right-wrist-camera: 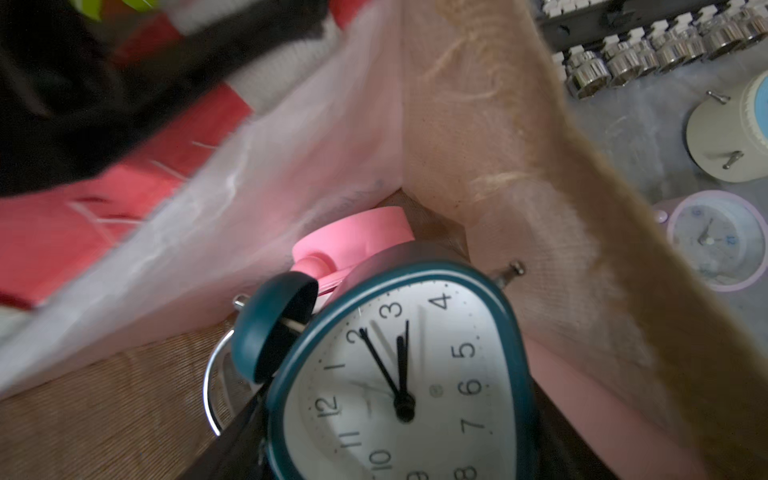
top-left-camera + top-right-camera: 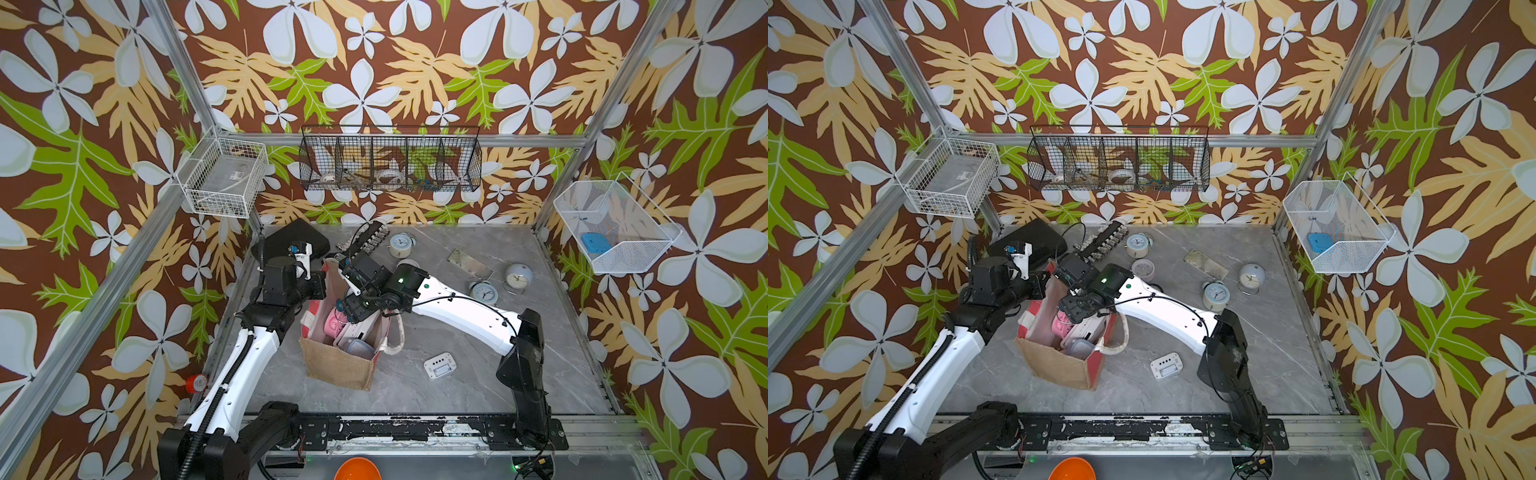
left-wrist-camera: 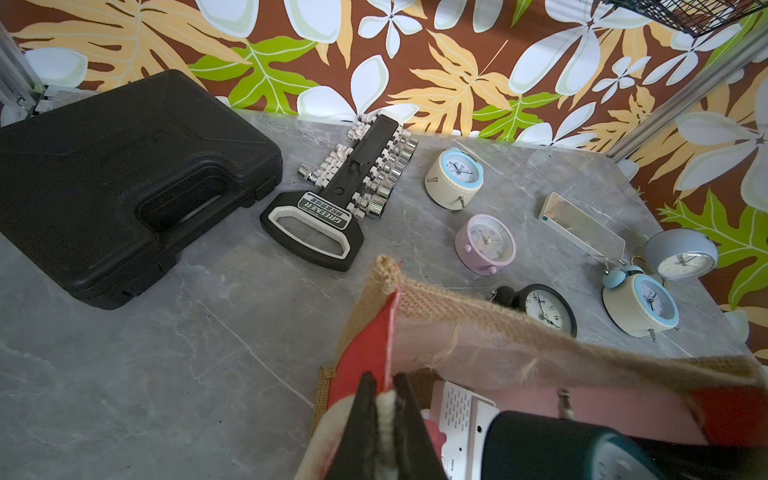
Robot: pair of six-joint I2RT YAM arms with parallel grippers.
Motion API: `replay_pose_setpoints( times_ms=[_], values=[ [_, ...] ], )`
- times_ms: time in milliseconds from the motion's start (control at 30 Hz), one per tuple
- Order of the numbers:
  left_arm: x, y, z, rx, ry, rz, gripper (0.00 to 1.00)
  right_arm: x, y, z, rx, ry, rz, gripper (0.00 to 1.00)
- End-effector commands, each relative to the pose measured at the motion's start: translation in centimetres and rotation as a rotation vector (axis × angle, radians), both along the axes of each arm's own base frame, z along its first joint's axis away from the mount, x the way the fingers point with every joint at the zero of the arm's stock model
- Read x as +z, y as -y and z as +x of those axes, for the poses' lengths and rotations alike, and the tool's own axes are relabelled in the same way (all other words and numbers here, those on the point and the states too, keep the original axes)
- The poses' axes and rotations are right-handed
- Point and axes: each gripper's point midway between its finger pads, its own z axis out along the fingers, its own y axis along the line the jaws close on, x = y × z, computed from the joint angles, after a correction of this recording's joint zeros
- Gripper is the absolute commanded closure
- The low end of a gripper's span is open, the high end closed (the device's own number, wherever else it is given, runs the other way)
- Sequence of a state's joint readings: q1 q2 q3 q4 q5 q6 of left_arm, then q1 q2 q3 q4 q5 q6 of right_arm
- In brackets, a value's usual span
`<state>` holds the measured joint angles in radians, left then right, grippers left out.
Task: Put the alarm clock into the canvas bag
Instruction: Place the alarm at the canvas bag.
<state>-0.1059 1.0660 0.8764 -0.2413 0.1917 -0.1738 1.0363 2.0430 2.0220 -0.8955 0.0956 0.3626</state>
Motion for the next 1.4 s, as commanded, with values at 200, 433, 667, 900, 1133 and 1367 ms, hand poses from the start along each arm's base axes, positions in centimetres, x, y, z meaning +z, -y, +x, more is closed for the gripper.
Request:
replay_pose_setpoints(
  times_ms=[200,433,667,900,1133,1367],
  values=[
    [0.7,-0.1,0.2,0.002,0.022,0.005,1.00,-5.1,2.8,2.3,-0.078,0.035,-0.223,0.39],
    [0.7,-0.2,0.2,0.007,0.025,0.006,1.00,-8.3,4.4,3.4,-0.104,0.017,-0.328,0.38],
    [0.8,-0.2,0.2,0.006,0.026,0.005,1.00,-9.2,5.4,4.1,-0.119,0.028,-0.380,0.30],
    [0.7,-0.2,0.2,0.009,0.025,0.008,1.00,-8.0,5.1,4.1,-0.125,0.035,-0.348,0.06],
    [0.6,-0.2,0.3,0.010,0.021,0.008,1.00,-4.5,4.6,4.1,-0.127,0.067,-0.258,0.05],
    [0.6,-0.2,0.2,0.009,0.022,0.009,1.00,-0.9,4.0,4.0,-0.118,0.093,-0.175,0.06]
  ],
)
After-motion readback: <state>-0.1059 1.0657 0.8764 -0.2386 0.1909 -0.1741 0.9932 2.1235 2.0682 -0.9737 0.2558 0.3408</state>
